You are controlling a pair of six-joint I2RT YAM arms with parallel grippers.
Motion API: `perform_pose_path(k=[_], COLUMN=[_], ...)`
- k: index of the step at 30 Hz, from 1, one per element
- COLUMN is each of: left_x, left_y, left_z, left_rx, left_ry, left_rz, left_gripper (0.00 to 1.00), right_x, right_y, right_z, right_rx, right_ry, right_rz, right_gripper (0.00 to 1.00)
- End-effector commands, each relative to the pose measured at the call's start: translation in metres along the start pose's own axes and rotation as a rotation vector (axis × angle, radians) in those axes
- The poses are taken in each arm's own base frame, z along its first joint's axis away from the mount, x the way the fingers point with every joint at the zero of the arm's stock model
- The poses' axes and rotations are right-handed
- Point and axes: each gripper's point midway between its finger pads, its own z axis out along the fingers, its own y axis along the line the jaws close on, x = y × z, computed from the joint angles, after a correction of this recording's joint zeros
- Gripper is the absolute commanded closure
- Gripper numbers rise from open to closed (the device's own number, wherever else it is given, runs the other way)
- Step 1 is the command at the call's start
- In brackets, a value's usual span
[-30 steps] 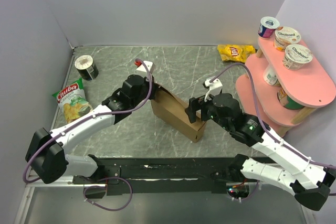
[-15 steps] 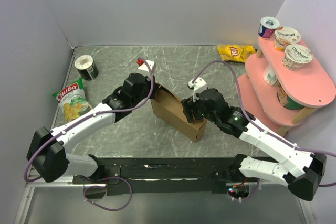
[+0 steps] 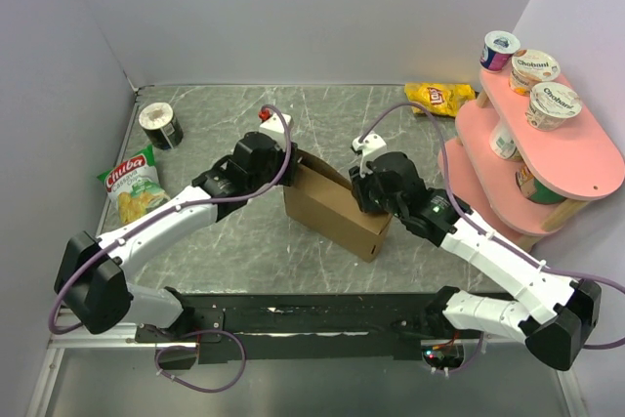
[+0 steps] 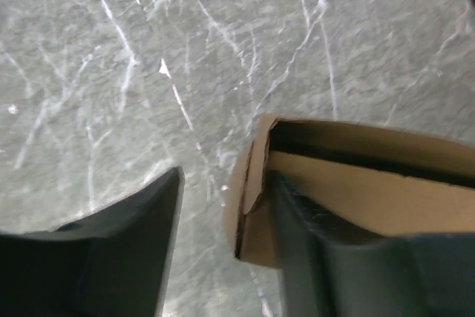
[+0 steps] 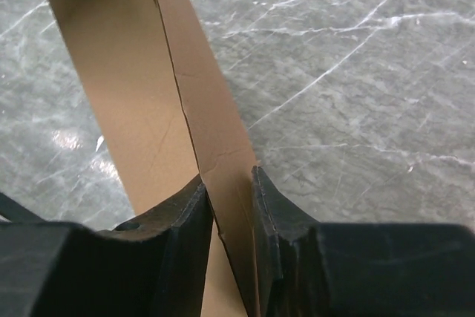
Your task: Fold the paper box
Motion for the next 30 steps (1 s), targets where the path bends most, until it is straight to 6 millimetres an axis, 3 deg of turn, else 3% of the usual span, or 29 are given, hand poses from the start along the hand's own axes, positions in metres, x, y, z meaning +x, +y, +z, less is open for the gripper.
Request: perform_pose_path(k=[1,5,10,14,19,22,30], left_x=[0.010,-0.006,-0.037,-0.061,-0.093,-0.100,-0.099], left_y=[-0.003,-0.004,-0.005,-0.003,0.006,-0.001,-0.027], left_z=[-0.014,-0.029,-0.049,-0.050,-0.038,-0.028,-0.002], left_rx=[0.016,0.032,0.057,0.084,0.124,0.164,0.294], left_ry=[0.086,0.039,-0.030,-0.064,-0.142,-0.153,-0.101], left_rz=[0.033,0.022,-0.036,-0.162,-0.310,-0.354,-0.420], left_gripper=[0.26,0.08,0.05,0.02,0.01,0.01,0.04], right_x=[-0.014,-0.014,-0.009,-0.008,-0.002,0.004,0.013], right_y=[-0.004,-0.008,-0.016,-0.019,-0.015,-0.013,-0.012], right_z=[0.000,0.002,0.005,0.005,0.004,0.005,0.008], right_rx=[-0.014,-0.003,0.025,0.033,0.025,0.044,0.088], right_ry=[-0.041,-0.056,-0.085,-0.124,-0.145,-0.141,-0.108], right_rz=[0.015,-0.020,-0.081,-0.123,-0.159,-0.183,-0.218], right_gripper=[0.68,0.69,0.70,0.73,0.77,0.78,0.80])
